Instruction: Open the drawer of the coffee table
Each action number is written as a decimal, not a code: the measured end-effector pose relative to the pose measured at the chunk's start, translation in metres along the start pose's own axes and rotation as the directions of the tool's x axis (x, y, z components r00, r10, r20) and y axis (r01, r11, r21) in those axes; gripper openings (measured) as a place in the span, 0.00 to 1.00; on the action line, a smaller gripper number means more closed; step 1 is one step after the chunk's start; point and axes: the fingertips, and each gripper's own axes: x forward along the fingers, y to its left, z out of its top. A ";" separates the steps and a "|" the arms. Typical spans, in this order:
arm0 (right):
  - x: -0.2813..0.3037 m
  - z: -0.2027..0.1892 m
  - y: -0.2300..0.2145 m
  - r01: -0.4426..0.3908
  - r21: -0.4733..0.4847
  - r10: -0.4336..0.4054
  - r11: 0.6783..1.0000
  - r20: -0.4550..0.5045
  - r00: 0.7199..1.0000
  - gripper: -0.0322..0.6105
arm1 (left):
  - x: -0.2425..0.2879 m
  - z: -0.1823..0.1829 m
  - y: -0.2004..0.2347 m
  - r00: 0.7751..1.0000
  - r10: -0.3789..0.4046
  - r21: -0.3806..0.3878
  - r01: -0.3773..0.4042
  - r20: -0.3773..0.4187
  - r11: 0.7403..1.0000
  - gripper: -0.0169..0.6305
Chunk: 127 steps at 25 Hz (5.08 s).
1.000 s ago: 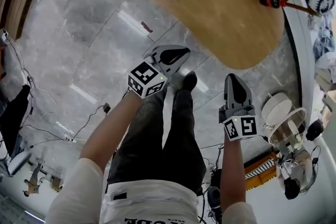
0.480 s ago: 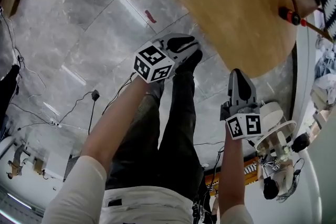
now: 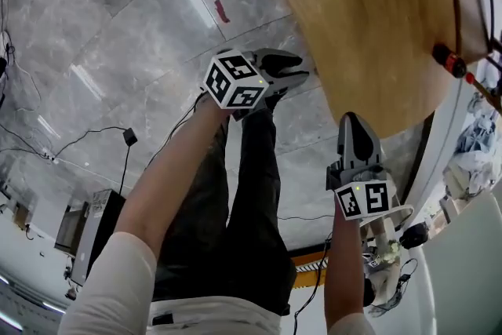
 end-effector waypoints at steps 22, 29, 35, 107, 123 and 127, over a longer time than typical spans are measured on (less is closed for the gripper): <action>0.057 -0.071 -0.011 -0.211 -0.204 0.180 0.956 -0.160 0.971 0.08 | 0.073 -0.083 0.096 0.988 -0.134 -0.214 0.148 0.075 0.966 0.47; 0.055 -0.081 -0.025 -0.187 -0.189 0.162 0.964 -0.140 0.977 0.08 | 0.097 -0.092 0.116 0.967 -0.164 -0.348 0.224 0.194 0.910 0.57; 0.058 -0.083 -0.025 -0.204 -0.155 0.186 0.967 -0.124 0.975 0.08 | 0.097 -0.092 0.122 0.918 -0.291 -0.375 0.379 0.269 0.846 0.62; 0.075 -0.174 0.048 -0.209 -0.016 0.206 0.978 -0.128 0.970 0.08 | -0.049 -0.168 0.094 0.801 -0.549 -0.251 0.597 0.237 0.762 0.69; 0.075 -0.189 0.050 -0.213 0.009 0.213 0.977 -0.116 0.970 0.08 | -0.051 -0.186 0.114 0.843 -0.457 -0.330 0.534 0.285 0.778 0.69; 0.077 -0.190 0.056 -0.221 0.016 0.221 0.975 -0.115 0.968 0.08 | -0.060 -0.197 0.120 0.860 -0.411 -0.384 0.505 0.302 0.773 0.69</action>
